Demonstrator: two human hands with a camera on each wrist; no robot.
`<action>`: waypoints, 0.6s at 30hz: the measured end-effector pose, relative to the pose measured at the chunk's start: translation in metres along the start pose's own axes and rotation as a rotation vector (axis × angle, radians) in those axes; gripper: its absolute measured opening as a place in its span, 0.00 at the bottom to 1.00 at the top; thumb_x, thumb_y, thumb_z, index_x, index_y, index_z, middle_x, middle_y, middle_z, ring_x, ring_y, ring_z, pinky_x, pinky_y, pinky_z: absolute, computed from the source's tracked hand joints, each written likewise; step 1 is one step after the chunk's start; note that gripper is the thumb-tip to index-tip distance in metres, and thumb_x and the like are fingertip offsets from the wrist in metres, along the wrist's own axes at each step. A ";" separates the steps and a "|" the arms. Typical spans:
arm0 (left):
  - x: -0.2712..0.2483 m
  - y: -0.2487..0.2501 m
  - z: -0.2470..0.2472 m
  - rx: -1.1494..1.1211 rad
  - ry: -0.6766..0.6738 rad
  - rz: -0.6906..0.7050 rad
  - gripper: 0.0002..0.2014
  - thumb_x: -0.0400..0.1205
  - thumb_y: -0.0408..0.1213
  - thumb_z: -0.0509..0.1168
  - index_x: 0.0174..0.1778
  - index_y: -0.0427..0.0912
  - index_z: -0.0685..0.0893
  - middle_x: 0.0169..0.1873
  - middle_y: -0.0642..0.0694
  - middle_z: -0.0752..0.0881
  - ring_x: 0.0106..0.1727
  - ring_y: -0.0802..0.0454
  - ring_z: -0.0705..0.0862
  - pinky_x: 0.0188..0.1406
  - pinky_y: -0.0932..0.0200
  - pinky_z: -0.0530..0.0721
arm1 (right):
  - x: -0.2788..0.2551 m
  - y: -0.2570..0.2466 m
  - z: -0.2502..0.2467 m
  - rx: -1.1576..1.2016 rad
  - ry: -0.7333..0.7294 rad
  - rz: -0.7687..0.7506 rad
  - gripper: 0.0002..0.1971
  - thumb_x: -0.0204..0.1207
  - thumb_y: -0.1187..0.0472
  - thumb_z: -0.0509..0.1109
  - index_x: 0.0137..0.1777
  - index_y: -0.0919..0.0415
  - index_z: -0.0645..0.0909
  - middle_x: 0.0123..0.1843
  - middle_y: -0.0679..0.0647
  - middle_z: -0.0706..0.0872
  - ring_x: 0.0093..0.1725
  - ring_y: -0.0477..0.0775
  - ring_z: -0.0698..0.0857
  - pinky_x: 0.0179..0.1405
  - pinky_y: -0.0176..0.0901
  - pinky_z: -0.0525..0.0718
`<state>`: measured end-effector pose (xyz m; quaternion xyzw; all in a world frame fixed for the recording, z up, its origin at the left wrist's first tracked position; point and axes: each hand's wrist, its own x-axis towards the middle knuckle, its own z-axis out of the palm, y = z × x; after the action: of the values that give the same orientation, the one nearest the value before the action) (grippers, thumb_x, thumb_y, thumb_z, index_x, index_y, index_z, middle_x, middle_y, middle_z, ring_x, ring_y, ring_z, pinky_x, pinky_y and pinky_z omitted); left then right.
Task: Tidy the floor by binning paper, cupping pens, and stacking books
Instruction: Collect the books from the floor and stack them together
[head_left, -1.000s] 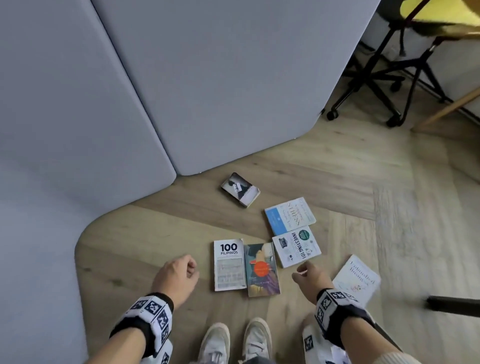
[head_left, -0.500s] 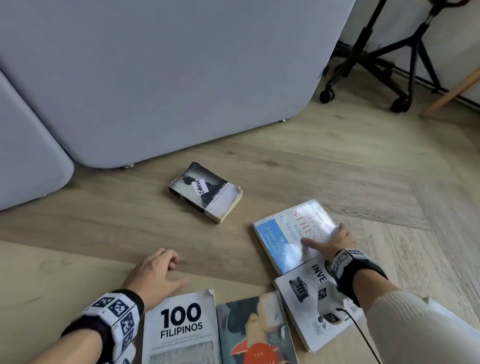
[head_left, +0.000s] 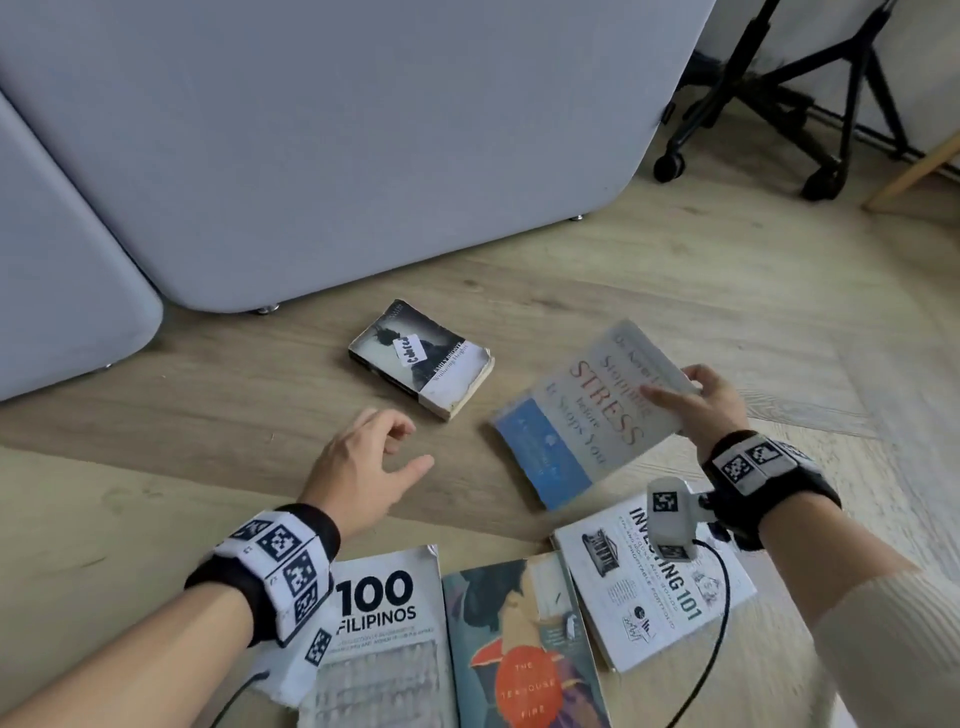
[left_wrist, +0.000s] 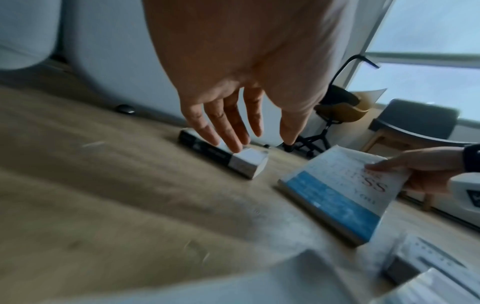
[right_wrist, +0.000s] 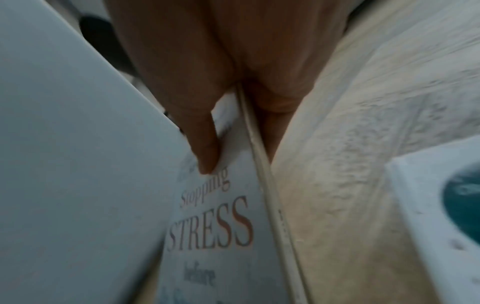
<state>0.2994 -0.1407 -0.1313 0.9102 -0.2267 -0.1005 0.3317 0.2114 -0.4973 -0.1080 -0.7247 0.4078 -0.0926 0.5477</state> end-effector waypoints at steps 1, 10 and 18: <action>0.004 0.014 -0.003 -0.011 0.031 0.023 0.21 0.73 0.53 0.74 0.57 0.49 0.79 0.52 0.53 0.80 0.51 0.57 0.82 0.54 0.54 0.82 | -0.012 -0.014 -0.003 0.103 -0.070 -0.044 0.14 0.66 0.66 0.80 0.43 0.58 0.76 0.46 0.60 0.90 0.45 0.62 0.90 0.43 0.53 0.91; -0.004 0.120 -0.010 -0.618 -0.216 0.016 0.14 0.72 0.47 0.77 0.51 0.48 0.86 0.46 0.53 0.92 0.48 0.58 0.91 0.48 0.60 0.89 | -0.118 -0.075 -0.015 0.430 -0.391 -0.220 0.11 0.78 0.54 0.68 0.52 0.61 0.78 0.48 0.60 0.88 0.48 0.59 0.88 0.47 0.52 0.89; -0.043 0.054 -0.019 -0.402 0.031 -0.257 0.18 0.74 0.46 0.77 0.54 0.41 0.84 0.47 0.47 0.90 0.46 0.47 0.89 0.41 0.55 0.86 | -0.179 0.053 0.027 -1.017 -0.564 0.226 0.37 0.71 0.29 0.62 0.51 0.67 0.85 0.54 0.63 0.89 0.51 0.61 0.87 0.57 0.51 0.85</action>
<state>0.2497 -0.1461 -0.0802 0.8487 -0.0793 -0.1713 0.4940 0.0846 -0.3579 -0.1083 -0.8450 0.3144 0.3694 0.2252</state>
